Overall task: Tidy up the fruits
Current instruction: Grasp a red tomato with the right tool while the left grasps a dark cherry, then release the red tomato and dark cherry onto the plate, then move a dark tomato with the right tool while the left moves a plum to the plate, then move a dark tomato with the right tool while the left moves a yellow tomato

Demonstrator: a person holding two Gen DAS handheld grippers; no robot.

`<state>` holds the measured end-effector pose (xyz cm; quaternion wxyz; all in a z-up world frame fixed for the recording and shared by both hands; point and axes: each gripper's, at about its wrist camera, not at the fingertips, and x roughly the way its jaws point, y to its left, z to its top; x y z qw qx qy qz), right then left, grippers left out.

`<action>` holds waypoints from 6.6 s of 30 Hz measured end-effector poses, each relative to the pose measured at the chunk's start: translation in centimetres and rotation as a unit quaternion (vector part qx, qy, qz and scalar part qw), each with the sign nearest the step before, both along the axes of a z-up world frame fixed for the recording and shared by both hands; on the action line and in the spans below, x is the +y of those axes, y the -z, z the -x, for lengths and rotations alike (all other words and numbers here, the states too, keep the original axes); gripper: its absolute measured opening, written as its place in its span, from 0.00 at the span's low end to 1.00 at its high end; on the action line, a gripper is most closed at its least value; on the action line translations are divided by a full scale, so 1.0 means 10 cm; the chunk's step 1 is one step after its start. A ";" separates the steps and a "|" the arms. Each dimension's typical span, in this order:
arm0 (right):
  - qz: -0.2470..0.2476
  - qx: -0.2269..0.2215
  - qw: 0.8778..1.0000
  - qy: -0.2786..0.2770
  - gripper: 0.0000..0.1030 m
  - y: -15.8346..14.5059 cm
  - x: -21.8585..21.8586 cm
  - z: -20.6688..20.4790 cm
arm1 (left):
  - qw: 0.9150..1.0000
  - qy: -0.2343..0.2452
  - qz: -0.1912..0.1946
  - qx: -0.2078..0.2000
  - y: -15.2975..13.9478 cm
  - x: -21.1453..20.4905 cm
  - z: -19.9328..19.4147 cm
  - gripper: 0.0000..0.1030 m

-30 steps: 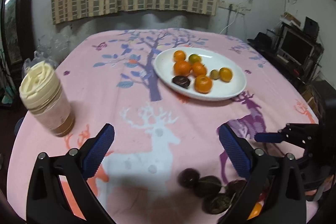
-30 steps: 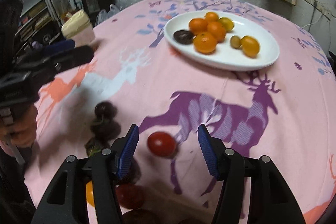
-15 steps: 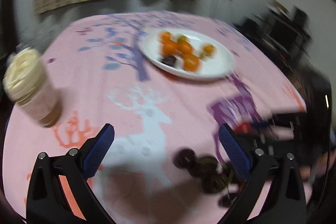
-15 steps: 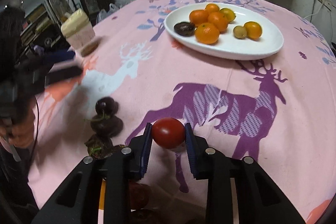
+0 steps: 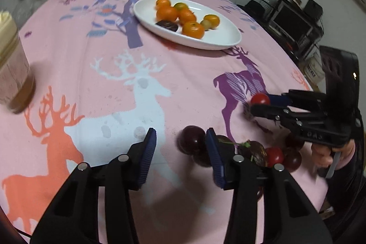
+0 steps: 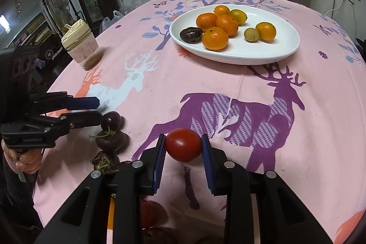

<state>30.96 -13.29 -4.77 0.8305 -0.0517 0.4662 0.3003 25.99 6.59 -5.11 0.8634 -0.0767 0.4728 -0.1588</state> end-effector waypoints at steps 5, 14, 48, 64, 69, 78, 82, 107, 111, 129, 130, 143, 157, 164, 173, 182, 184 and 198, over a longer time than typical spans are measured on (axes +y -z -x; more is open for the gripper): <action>-0.001 -0.001 1.000 0.000 0.31 -0.01 0.01 0.01 | 1.000 0.015 0.000 0.009 0.08 -0.10 -0.04 0.38; -0.003 0.001 1.000 -0.001 0.31 -0.01 0.02 0.02 | 0.999 0.013 0.036 0.020 0.11 -0.06 -0.10 0.26; -0.069 -0.063 0.994 0.054 0.55 -0.34 -0.57 -0.21 | 0.984 -0.085 -0.081 -0.132 -0.55 -0.17 -0.41 0.94; -0.062 0.031 0.997 0.034 0.54 0.07 -0.98 0.53 | 0.974 -0.181 -0.071 -0.114 -0.22 0.18 0.20 0.95; -0.063 0.071 0.996 0.002 0.43 0.17 -0.94 0.57 | 0.974 -0.182 -0.071 -0.113 -0.23 0.19 0.21 0.95; -0.079 0.071 0.994 0.016 0.37 0.14 -1.02 0.56 | 0.995 -0.078 -0.003 -0.054 -0.09 0.01 0.14 0.89; -0.072 0.072 0.995 0.020 0.37 0.16 -1.03 0.54 | 0.999 -0.023 0.018 -0.018 0.03 -0.18 0.12 0.66; -0.086 0.046 0.995 0.030 0.38 0.09 -1.07 0.53 | 1.000 -0.010 0.018 -0.006 0.10 -0.36 0.12 0.37; -0.122 0.042 0.991 0.021 0.38 0.01 -1.04 0.42 | 0.999 -0.008 0.043 -0.005 -0.07 -0.34 -0.02 0.37; -0.138 -0.059 0.983 0.105 0.54 -0.14 -0.49 -1.38 | 0.994 -0.092 -0.049 -0.042 -0.31 -0.62 -1.93 0.71; -0.143 -0.062 0.983 0.102 0.56 -0.14 -0.50 -1.35 | 0.992 -0.102 -0.042 -0.059 -0.37 -0.59 -1.84 0.87; -0.133 -0.027 0.990 -0.043 0.74 -0.33 -0.53 -0.06 | 0.989 -0.097 -0.031 -0.111 -0.54 -0.33 -0.23 0.95; -0.025 0.011 0.988 -0.153 0.74 0.01 -0.38 0.76 | 0.978 -0.145 -0.054 -0.143 -0.34 -0.16 0.47 0.95; 0.002 0.003 0.987 -0.162 0.63 0.06 -0.34 0.82 | 0.977 -0.147 -0.065 -0.141 -0.32 -0.17 0.44 0.95; -0.038 0.018 0.992 -0.123 0.39 0.04 -0.49 0.67 | 0.991 -0.071 -0.022 -0.114 -0.27 -0.30 0.46 0.95; -0.077 0.040 0.995 -0.052 0.39 0.01 -0.76 0.47 | 0.975 0.158 -0.060 -0.143 -0.22 -1.05 1.01 0.60; -0.079 0.034 0.995 -0.057 0.40 -0.01 -0.75 0.51 | 0.974 0.158 -0.089 -0.138 -0.15 -1.14 1.01 0.59; -0.072 0.024 0.996 -0.045 0.41 -0.04 -0.75 0.46 | 0.960 0.189 -0.171 -0.113 0.02 -1.38 1.05 0.59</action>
